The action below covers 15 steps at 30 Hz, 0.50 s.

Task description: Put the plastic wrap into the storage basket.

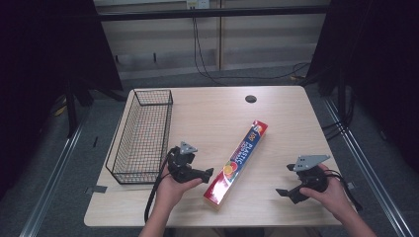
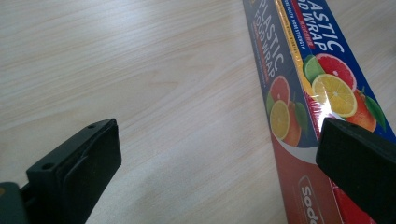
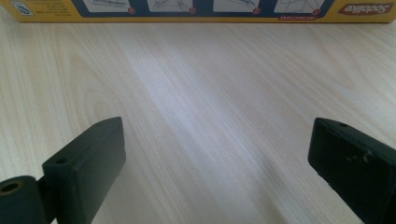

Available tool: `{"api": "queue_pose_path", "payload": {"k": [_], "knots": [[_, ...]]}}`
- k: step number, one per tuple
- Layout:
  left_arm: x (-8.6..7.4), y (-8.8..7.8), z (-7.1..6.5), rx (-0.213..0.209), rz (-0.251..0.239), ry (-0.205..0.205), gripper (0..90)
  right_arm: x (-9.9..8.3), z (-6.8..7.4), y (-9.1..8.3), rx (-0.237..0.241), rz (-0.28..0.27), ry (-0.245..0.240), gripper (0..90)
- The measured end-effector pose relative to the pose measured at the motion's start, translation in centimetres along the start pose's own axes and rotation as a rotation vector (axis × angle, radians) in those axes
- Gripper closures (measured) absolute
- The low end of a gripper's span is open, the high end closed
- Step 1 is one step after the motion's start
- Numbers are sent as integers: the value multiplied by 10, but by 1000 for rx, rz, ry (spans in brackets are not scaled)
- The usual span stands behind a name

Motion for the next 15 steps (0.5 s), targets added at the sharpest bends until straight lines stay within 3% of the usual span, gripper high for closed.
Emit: {"api": "queue_pose_path", "payload": {"k": [2, 7, 9, 11, 15], "knots": [[-1, 0, -1, 10, 11, 11, 1, 2, 0, 0, 11, -10, 5, 41], [0, -2, -3, 7, 6, -6, 1, 6, -5, -2, 6, -34, 11, 41], [1, -4, -4, 28, 6, 12, 2, 6, -7, -3, 10, -34, 11, 41], [2, -7, -5, 13, 23, 24, 8, 7, -8, -3, 7, -36, 20, 41], [9, -8, -7, 6, 11, 5, 52, 6, -8, -4, 13, -36, 19, 43]]}}
Point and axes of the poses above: each handheld gripper's, and its own axes: y roughly forward along the jaws, x roughly out of its top, z roughly to its left, the point moved 5 cm from there along y, roughly forward along the jaws, and after that the axes turned 12 degrees about z, right-handed, at the moved point
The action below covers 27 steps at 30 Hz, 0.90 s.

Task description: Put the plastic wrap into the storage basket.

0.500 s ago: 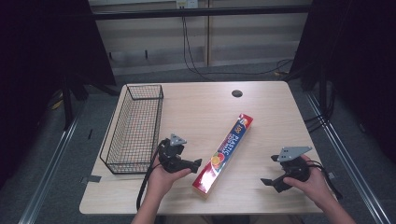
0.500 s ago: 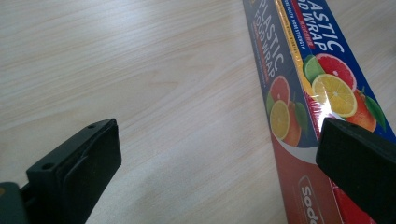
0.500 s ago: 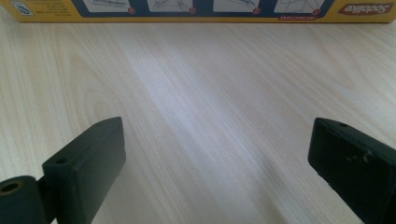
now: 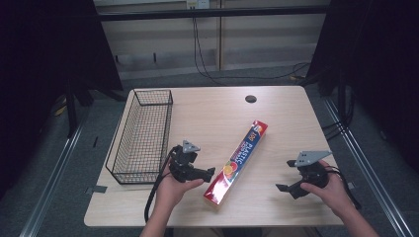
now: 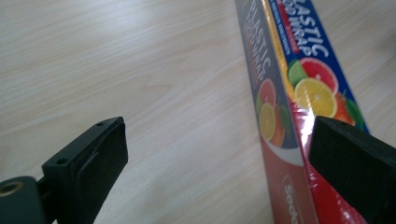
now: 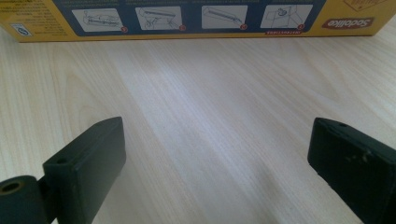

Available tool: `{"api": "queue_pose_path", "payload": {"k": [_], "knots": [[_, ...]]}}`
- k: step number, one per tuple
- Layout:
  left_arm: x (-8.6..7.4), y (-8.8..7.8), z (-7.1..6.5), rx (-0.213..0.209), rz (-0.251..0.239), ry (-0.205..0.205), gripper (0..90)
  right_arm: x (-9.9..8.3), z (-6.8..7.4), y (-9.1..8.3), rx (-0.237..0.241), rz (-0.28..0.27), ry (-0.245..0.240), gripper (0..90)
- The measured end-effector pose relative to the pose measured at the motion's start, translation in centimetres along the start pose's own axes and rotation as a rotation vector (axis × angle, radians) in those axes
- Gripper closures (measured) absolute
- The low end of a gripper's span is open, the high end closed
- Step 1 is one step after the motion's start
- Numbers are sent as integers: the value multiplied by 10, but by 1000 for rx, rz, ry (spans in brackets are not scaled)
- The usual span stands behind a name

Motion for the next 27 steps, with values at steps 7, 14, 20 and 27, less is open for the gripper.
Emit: {"api": "queue_pose_path", "payload": {"k": [7, 14, 20, 27], "knots": [[13, 5, -7, -10, 35, 33, 175, 0, -1, -3, 0, -14, 11, 44], [32, 10, -19, -81, -21, 72, 258, -1, -2, -5, 5, -21, 18, 44], [44, 14, -28, -114, 8, 88, 260, -1, -1, -4, 8, -19, 16, 45], [54, 23, -37, -127, 34, 93, 265, -1, -1, -4, 10, -20, 16, 45]]}}
Point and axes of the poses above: each handheld gripper's, and its own axes: y roughly forward along the jaws, x roughly out of its top, z roughly to its left, the point moved 5 cm from there along y, roughly forward along the jaws, and after that the axes turned 12 degrees about z, right-handed, at the moved point
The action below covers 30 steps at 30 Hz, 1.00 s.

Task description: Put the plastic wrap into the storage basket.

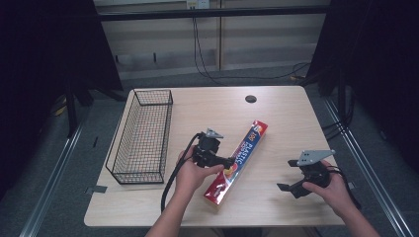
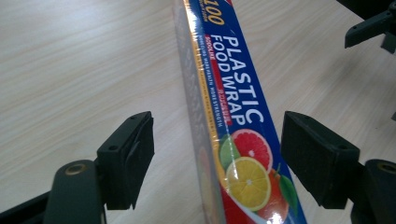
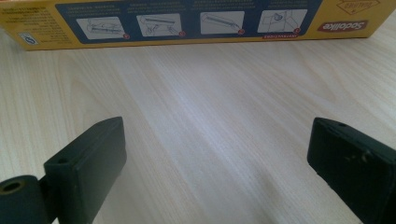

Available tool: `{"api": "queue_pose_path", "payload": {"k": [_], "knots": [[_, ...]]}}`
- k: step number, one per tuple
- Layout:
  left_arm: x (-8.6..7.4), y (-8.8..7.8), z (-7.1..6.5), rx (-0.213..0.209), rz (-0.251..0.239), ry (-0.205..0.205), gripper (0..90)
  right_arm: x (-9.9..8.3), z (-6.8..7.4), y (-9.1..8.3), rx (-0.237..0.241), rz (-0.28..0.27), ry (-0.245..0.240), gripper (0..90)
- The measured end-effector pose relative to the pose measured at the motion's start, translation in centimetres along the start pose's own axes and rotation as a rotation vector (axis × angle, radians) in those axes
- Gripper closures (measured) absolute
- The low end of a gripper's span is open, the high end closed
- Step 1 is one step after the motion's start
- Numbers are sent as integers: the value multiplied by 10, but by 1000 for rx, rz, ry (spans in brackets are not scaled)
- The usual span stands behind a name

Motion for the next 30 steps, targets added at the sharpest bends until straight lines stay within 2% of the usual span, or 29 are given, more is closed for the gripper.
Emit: {"api": "queue_pose_path", "payload": {"k": [7, 8, 10, 14, 19, 24, 26, 27, 30], "knots": [[7, 8, -5, -15, 41, -8, 285, 0, 0, 0, -1, -3, -1, 45], [9, 10, -6, -17, 26, -16, 285, 0, 0, 0, -2, -4, 0, 45], [10, 12, -6, -25, 50, -10, 286, 1, 0, 0, -1, -6, 1, 45], [13, 18, -6, -25, 64, -12, 292, 1, -1, -1, 1, -7, 2, 45], [17, 23, -8, -34, 102, -30, 291, 1, -1, 0, -5, -4, -1, 46], [23, 26, -11, -26, 119, -15, 293, 1, -1, -1, -6, -3, 2, 46], [25, 28, -13, -24, 123, -28, 290, 1, -1, -1, -6, -4, -2, 46], [25, 29, -13, -25, 127, -15, 291, 1, -1, 0, -4, -4, -3, 47], [27, 32, -14, -22, 147, -10, 293, 2, -1, 0, -2, -4, -5, 47]]}}
Point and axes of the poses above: each handheld gripper's, and its own axes: y roughly forward along the jaws, x roughly out of its top, z roughly to its left, the point moved 5 cm from there along y, roughly forward along the jaws, and after that the axes turned 12 degrees about z, right-handed, at the moved point
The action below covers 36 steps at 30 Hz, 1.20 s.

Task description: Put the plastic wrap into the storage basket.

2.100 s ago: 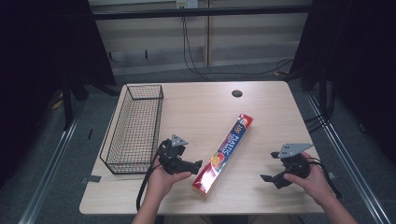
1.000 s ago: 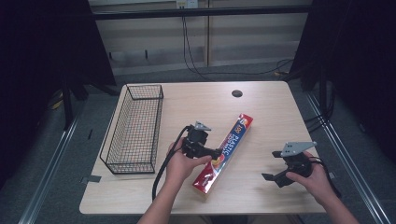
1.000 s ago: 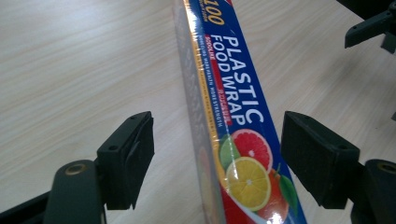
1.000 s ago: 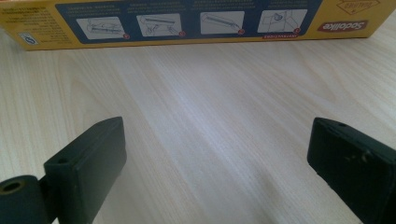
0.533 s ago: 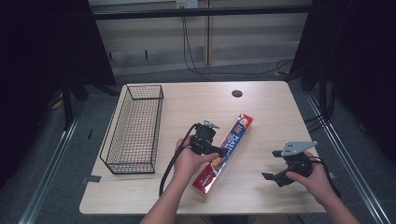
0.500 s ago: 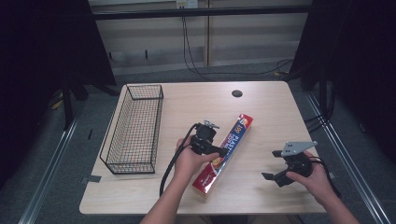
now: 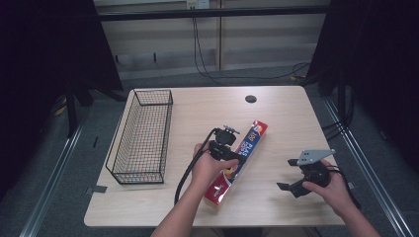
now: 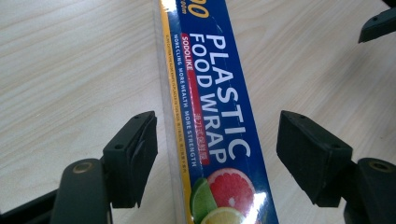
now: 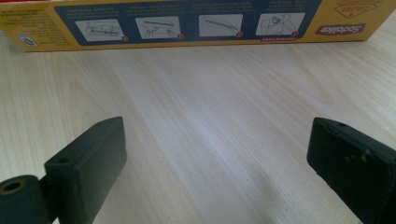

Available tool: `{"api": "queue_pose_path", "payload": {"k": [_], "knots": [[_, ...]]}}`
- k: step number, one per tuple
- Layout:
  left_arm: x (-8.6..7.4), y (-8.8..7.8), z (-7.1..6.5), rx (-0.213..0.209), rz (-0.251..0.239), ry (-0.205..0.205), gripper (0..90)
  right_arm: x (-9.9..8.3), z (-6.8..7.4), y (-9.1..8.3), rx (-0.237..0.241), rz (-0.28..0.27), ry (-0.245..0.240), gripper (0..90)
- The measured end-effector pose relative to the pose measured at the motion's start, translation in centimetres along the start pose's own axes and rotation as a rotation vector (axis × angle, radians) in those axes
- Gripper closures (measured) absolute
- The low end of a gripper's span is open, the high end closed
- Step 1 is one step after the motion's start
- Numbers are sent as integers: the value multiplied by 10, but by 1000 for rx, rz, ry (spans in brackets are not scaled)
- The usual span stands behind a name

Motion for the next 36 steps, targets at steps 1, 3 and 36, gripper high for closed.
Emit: {"api": "queue_pose_path", "payload": {"k": [1, 3, 36], "knots": [[1, 1, 0, 0, 2, -6, 293, 0, 0, 0, -2, -2, 0, 47], [2, 3, 0, 4, 11, -7, 297, 0, 0, 0, -7, -2, 2, 47], [11, 35, -3, 41, 116, -50, 321, 3, -1, -4, 5, -22, -1, 50]]}}
Point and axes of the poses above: each handheld gripper's, and its own axes: y roughly forward along the jaws, x roughly out of its top, z roughly to its left, the point moved 5 cm from there along y, roughly forward along the jaws, and after that the axes turned 12 degrees about z, right-handed, at the moved point
